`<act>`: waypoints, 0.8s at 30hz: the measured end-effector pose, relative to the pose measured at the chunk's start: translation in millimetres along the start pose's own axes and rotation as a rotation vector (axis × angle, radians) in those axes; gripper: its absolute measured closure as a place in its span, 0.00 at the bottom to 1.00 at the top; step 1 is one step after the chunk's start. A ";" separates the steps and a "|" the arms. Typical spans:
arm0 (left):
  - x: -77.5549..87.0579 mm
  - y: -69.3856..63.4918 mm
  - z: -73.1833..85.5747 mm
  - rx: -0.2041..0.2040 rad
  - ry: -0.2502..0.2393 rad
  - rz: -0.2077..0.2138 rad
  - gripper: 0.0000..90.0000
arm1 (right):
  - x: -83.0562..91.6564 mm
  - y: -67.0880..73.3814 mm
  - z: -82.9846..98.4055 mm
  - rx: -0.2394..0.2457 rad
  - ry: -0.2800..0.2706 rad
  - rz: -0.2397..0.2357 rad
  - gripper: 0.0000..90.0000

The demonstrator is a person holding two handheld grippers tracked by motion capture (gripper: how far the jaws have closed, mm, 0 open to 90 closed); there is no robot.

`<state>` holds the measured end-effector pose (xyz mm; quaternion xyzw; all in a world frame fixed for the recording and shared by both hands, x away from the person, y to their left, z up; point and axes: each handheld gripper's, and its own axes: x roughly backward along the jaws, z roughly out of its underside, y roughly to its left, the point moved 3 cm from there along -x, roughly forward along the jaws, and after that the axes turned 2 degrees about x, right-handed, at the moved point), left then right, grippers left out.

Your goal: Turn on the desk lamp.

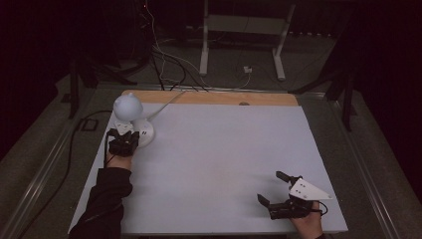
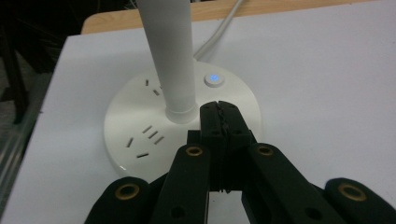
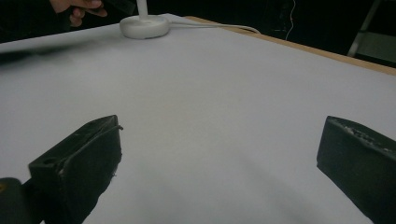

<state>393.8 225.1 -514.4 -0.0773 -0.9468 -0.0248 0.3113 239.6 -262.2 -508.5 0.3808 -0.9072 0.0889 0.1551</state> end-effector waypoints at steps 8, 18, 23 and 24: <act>-5.5 0.0 2.6 -0.019 0.009 -0.001 1.00 | 0.2 0.0 0.1 0.001 0.001 0.000 0.00; -8.9 0.1 6.3 -0.030 0.007 -0.008 1.00 | 0.5 -0.1 -0.1 0.002 0.000 -0.001 0.00; -10.4 0.7 7.8 -0.027 0.007 -0.006 1.00 | 0.8 -0.1 -0.2 0.004 0.001 0.000 0.00; -10.6 0.8 8.1 -0.030 0.011 -0.007 1.00 | 0.9 -0.3 -0.3 0.004 0.001 0.000 0.00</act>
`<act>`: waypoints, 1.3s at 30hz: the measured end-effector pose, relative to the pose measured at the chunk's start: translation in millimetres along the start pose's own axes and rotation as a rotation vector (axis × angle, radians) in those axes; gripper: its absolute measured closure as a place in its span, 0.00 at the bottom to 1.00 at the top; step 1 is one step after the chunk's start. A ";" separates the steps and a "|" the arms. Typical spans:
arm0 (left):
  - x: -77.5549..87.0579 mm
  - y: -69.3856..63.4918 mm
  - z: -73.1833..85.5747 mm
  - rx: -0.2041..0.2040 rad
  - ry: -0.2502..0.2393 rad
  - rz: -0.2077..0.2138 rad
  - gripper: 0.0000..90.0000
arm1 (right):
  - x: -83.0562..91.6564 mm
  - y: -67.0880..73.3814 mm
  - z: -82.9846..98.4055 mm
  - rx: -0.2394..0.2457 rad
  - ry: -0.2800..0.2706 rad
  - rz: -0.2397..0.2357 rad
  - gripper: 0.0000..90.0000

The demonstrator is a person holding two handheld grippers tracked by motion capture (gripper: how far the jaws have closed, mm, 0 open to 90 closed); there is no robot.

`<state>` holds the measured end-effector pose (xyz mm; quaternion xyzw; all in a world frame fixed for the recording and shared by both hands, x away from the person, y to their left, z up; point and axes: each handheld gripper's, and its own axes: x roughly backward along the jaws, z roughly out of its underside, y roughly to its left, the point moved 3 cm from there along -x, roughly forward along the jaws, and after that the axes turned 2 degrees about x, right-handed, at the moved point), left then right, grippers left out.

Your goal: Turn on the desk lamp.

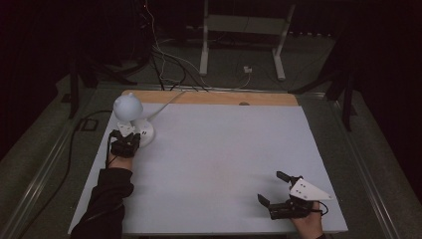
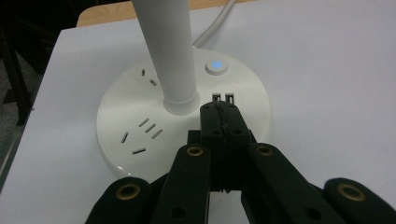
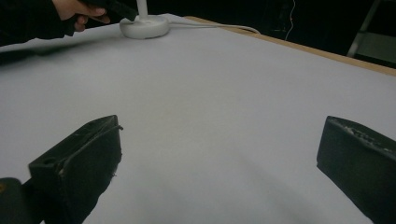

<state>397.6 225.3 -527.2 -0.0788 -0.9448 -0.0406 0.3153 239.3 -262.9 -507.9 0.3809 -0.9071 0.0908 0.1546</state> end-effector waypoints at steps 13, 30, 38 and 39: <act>-2.2 -0.6 1.5 -0.015 0.002 -0.002 1.00 | -0.1 -0.3 0.2 -0.003 0.001 -0.001 0.00; -0.9 -0.8 3.1 0.001 -0.002 -0.001 1.00 | -1.1 0.7 0.7 -0.001 0.008 -0.004 0.00; 14.2 -7.2 -6.1 0.043 -0.020 0.008 0.98 | 0.3 -0.5 0.4 -0.005 0.002 -0.001 0.00; 15.3 -7.9 -6.4 0.047 -0.021 0.008 0.98 | 0.4 -0.3 0.2 -0.004 0.001 -0.002 0.00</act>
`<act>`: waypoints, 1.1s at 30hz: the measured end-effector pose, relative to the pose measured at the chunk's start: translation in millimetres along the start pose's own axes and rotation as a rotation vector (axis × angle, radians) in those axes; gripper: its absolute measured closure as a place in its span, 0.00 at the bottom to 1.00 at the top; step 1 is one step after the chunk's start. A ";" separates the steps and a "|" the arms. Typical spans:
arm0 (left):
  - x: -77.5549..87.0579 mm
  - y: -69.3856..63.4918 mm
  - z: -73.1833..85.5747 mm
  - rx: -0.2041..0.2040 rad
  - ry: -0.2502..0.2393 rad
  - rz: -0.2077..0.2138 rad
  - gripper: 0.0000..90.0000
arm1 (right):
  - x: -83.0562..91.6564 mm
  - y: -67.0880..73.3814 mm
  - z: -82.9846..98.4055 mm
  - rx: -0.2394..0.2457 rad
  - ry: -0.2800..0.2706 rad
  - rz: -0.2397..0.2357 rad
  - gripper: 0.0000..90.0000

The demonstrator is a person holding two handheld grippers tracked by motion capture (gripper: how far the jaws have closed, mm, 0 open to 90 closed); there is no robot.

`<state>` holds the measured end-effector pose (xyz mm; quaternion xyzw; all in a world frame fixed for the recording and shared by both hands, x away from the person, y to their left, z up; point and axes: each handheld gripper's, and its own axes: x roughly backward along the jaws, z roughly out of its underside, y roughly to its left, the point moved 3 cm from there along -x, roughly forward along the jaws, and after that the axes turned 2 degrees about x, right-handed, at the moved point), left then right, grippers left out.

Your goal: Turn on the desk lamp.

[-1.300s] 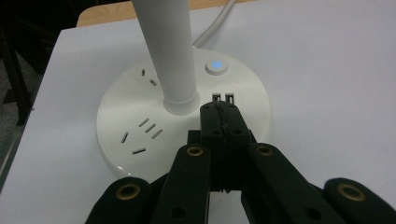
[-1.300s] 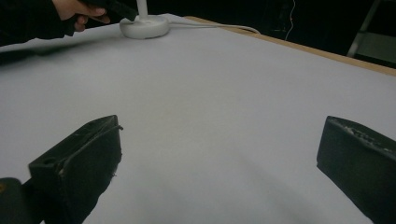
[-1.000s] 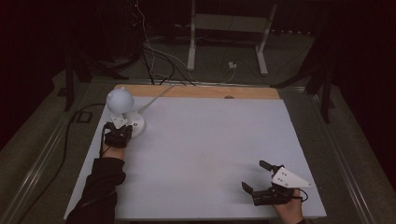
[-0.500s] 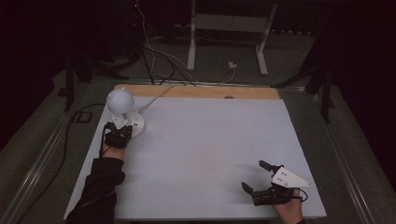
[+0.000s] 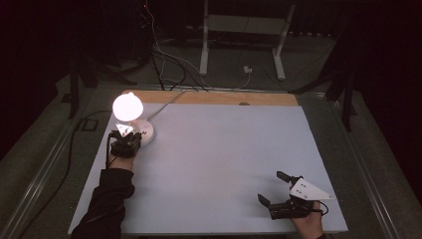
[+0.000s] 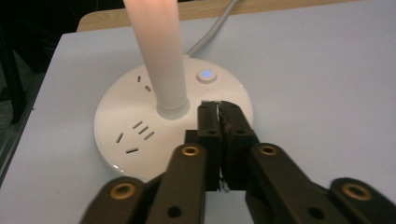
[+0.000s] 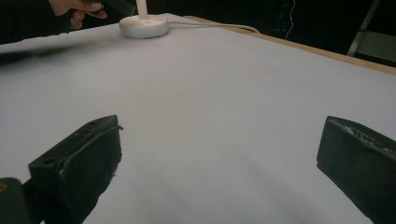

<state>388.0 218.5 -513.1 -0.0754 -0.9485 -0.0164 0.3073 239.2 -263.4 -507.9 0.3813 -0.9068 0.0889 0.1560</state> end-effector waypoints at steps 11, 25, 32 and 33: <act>17.1 -4.0 -1.5 0.040 0.006 -0.001 0.78 | -0.2 0.0 0.0 0.000 0.001 0.001 0.00; 26.9 -7.3 -1.4 0.052 0.051 0.012 0.28 | -3.4 -0.5 -0.5 0.002 0.003 -0.005 0.00; 36.0 -10.6 -3.0 0.059 0.074 0.070 0.02 | -3.8 -0.2 -0.6 0.003 0.004 -0.008 0.00; 38.0 -11.3 -3.5 0.055 0.076 0.080 0.00 | -3.8 -0.2 -0.4 0.003 0.005 -0.008 0.00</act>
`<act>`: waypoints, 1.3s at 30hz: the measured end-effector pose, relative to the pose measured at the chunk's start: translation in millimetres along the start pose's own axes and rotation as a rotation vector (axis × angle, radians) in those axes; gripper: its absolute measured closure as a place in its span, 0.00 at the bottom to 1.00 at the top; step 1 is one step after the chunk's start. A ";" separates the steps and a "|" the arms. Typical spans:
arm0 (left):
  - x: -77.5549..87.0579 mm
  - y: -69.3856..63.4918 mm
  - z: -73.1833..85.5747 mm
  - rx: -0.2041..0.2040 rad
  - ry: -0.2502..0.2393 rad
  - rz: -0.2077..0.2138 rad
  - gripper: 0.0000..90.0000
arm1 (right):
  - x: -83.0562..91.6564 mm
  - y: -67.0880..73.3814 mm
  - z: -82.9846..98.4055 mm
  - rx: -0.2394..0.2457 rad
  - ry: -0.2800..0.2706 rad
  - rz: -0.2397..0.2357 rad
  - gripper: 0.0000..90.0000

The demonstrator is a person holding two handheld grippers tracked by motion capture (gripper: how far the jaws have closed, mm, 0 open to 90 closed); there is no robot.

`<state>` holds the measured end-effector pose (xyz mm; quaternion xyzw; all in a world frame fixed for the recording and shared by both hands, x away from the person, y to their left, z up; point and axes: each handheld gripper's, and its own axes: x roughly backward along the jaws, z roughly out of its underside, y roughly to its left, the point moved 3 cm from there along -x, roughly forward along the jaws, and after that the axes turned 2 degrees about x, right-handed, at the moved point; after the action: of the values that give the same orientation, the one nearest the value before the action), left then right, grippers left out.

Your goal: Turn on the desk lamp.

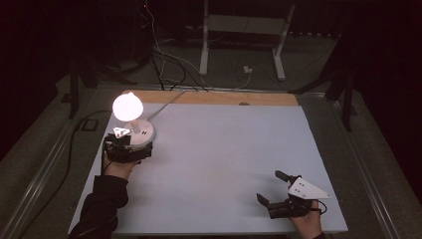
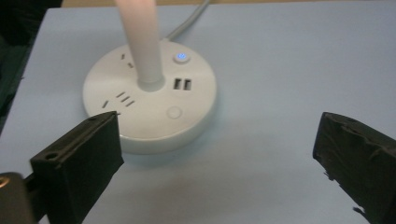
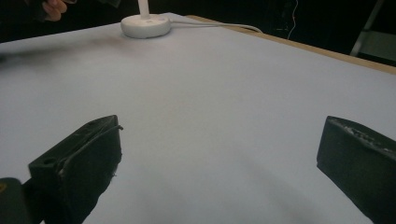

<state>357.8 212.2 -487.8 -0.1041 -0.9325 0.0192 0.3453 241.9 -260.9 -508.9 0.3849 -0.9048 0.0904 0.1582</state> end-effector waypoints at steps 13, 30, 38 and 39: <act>20.3 -8.6 8.6 -0.056 0.002 0.113 0.00 | -1.2 1.3 0.7 -0.003 0.006 0.001 0.00; 40.5 -15.4 44.9 -0.133 0.026 0.184 0.00 | -1.9 1.1 1.3 -0.004 0.008 0.000 0.00; 52.5 -15.3 65.3 -0.153 0.027 0.205 0.00 | -2.7 2.0 1.7 -0.002 0.015 -0.001 0.00; 53.1 -15.2 67.2 -0.155 0.029 0.201 0.00 | -2.8 2.0 1.8 -0.001 0.016 -0.001 0.00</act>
<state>272.3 210.8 -503.3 -0.2238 -0.9110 -0.0199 0.3458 241.9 -258.2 -511.7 0.3846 -0.9033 0.0929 0.1658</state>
